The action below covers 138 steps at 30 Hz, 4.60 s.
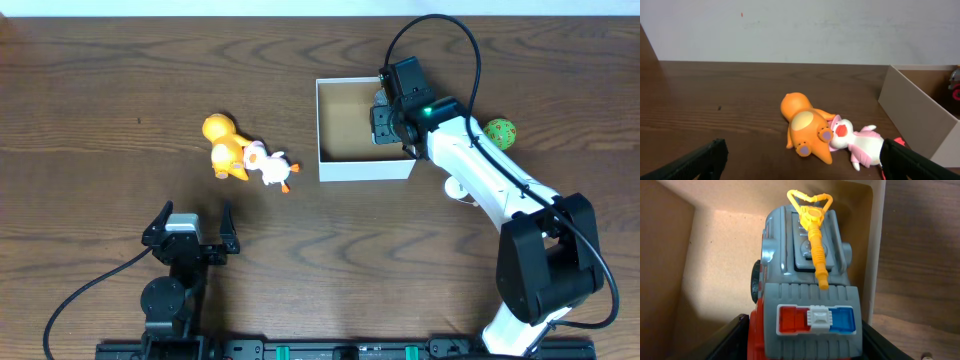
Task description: Pack container
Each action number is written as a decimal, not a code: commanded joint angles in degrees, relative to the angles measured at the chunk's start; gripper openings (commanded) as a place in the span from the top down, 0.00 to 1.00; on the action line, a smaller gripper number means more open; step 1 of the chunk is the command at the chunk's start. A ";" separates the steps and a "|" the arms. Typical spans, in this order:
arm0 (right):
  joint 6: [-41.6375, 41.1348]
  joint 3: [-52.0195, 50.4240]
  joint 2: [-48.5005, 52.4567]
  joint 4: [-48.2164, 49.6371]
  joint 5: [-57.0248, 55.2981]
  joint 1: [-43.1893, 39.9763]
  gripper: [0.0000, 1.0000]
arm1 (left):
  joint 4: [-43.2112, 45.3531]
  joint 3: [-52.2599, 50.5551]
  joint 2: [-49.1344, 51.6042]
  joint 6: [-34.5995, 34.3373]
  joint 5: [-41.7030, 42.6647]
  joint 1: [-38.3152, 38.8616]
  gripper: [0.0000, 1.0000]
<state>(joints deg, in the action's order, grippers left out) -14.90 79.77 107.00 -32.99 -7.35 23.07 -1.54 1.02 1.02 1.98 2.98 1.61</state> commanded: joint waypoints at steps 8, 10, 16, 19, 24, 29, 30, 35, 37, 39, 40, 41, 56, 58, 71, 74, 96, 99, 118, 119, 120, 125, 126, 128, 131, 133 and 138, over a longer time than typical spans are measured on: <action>-0.96 0.24 0.94 0.02 -1.42 0.59 0.53 | -2.34 -0.79 -0.02 0.79 -0.63 -0.24 0.02; -0.96 0.24 1.66 0.04 -1.42 0.59 0.47 | -2.34 -0.79 -0.02 0.79 -0.63 -0.24 0.02; -0.96 0.24 2.43 1.53 -1.22 0.59 0.39 | -2.34 -0.79 -0.02 0.79 -0.63 -0.24 0.02; -0.96 0.24 2.43 2.67 -0.98 0.59 0.38 | -2.34 -0.79 -0.02 0.79 -0.63 -0.24 0.02; -0.96 0.24 2.43 3.58 -0.74 0.59 0.38 | -2.34 -0.79 -0.02 0.79 -0.63 -0.24 0.02; -0.96 0.24 2.43 3.65 -0.76 0.59 0.36 | -2.34 -0.79 -0.02 0.79 -0.63 -0.24 0.02; -0.96 0.24 2.43 3.67 -0.74 0.59 0.36 | -2.34 -0.79 -0.02 0.79 -0.63 -0.24 0.02; -0.94 0.24 2.43 3.87 -0.76 0.59 0.30 | -2.34 -0.79 -0.02 0.79 -0.63 -0.24 0.02; -0.94 0.24 2.43 3.89 -0.76 0.59 0.30 | -2.34 -0.79 -0.02 0.79 -0.63 -0.24 0.02; -0.96 0.24 2.43 3.91 -0.74 0.59 0.28 | -2.34 -0.79 -0.02 0.79 -0.63 -0.24 0.02; -0.96 0.24 2.43 3.91 -0.76 0.59 0.28 | -2.34 -0.79 -0.02 0.79 -0.63 -0.24 0.02; -0.96 0.24 2.43 3.89 -0.76 0.59 0.29 | -2.34 -0.79 -0.02 0.79 -0.63 -0.24 0.02; 1.97 0.26 2.43 8.11 2.89 0.59 0.46 | -2.34 -0.79 -0.02 0.79 -0.63 -0.24 0.02; 4.13 0.26 2.43 8.57 2.93 0.74 0.46 | -2.34 -0.79 -0.02 0.79 -0.63 -0.24 0.02; 28.11 0.26 2.43 7.63 10.62 6.36 0.69 | -2.34 -0.79 -0.02 0.79 -0.63 -0.24 0.02; 33.11 0.26 2.43 7.15 10.58 7.63 0.79 | -2.34 -0.79 -0.02 0.79 -0.63 -0.24 0.02; 37.66 0.26 8.55 6.73 -2.60 6.86 0.91 | -2.34 -0.79 -0.02 0.79 -0.63 -0.24 0.02; 37.66 0.26 8.52 7.08 -5.95 6.05 0.93 | -2.34 -0.79 -0.02 0.79 -0.63 -0.24 0.02; 30.77 1.77 7.82 6.80 -2.08 9.77 0.95 | -2.34 -0.79 -0.02 0.79 -0.63 -0.24 0.02; 29.86 2.05 7.78 6.78 -2.08 10.29 0.94 | -2.34 -0.79 -0.02 0.79 -0.63 -0.24 0.02; 29.00 2.36 7.65 6.78 -2.08 10.88 0.94 | -2.34 -0.79 -0.02 0.79 -0.63 -0.24 0.02; 27.08 4.68 7.63 6.43 -2.10 13.07 0.93 | -2.34 -0.79 -0.02 0.79 -0.63 -0.24 0.02; 26.23 5.31 7.63 6.45 -2.40 13.40 0.92 | -2.34 -0.79 -0.02 0.79 -0.63 -0.24 0.02; 24.48 6.21 7.63 6.54 -2.82 13.53 0.92 | -2.34 -0.79 -0.02 0.79 -0.63 -0.24 0.02; 20.63 7.78 7.63 6.64 -2.93 13.18 0.92 | -2.34 -0.79 -0.02 0.79 -0.63 -0.24 0.02; 18.78 8.44 7.63 6.88 -2.93 12.74 0.92 | -2.34 -0.79 -0.02 0.79 -0.63 -0.24 0.02; 16.13 8.74 7.63 8.66 -2.93 11.23 0.91 | -2.34 -0.79 -0.02 0.79 -0.63 -0.24 0.02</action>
<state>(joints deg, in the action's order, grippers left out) 4.95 87.29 113.99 -24.75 -9.93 35.57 -1.54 1.02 1.02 1.98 2.98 1.61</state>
